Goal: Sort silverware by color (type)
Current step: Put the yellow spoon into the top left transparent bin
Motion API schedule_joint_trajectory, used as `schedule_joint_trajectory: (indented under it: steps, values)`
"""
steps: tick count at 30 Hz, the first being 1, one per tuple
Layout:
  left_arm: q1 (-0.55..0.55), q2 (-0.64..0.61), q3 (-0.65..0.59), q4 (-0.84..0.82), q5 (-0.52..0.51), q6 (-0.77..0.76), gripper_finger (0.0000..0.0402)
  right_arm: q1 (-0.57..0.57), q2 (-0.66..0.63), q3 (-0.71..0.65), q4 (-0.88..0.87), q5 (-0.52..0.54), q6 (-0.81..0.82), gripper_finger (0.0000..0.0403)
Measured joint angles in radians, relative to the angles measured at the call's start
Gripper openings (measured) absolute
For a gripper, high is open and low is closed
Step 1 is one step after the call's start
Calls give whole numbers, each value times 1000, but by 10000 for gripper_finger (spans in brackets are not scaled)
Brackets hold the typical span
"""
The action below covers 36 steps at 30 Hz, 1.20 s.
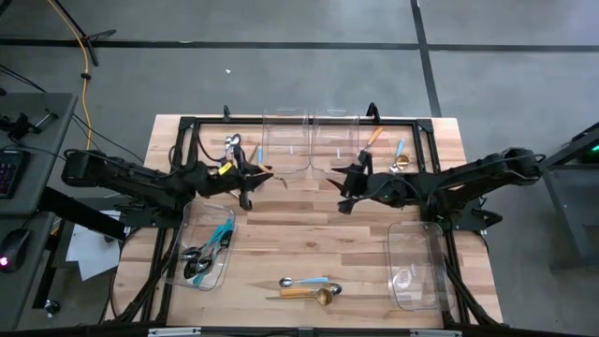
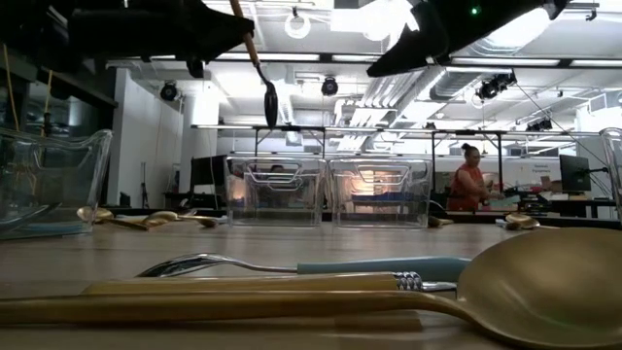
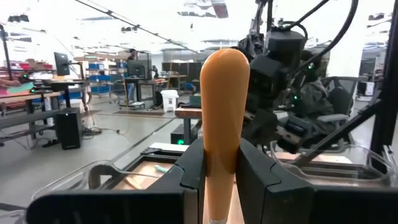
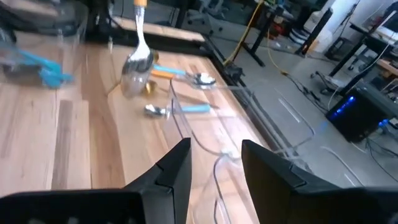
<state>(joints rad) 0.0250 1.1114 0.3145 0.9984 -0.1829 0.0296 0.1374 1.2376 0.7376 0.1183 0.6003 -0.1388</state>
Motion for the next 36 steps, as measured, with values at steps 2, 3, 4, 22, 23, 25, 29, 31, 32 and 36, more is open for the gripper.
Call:
schedule_joint_trajectory:
  steps: [2, 3, 4, 22, 23, 25, 29, 31, 32, 36]
  values:
    - [0, 0, 0, -7, 1, 0, 42, 0, -5, -1, -23, 3, 4, 126]
    - [0, 0, 0, -7, 1, 0, 42, 0, -11, -11, -10, 10, 5, 126]
    - [0, 0, 0, -6, 1, 0, 42, 0, -23, -38, 26, 18, 2, 126]
    - [10, 1, 31, -8, 42, 9, 42, -119, -490, -505, 467, -537, 266, 126]
    - [10, 1, 34, -7, 54, 9, 42, -120, -486, -503, 470, -554, 268, 126]
    - [10, 1, 35, -8, 73, 9, 42, -119, -481, -503, 470, -561, 270, 126]
    - [10, 1, 35, -19, 77, 9, 42, -120, -478, -503, 471, -561, 269, 126]
    - [14, 1, 35, -24, 77, 8, 42, -120, -478, -503, 472, -561, 269, 126]
    - [16, 1, 35, -27, 77, 4, 42, -120, -478, -503, 474, -561, 269, 126]
    - [32, 1, 35, -35, 75, -15, 42, -120, -478, -502, 474, -549, 269, 126]
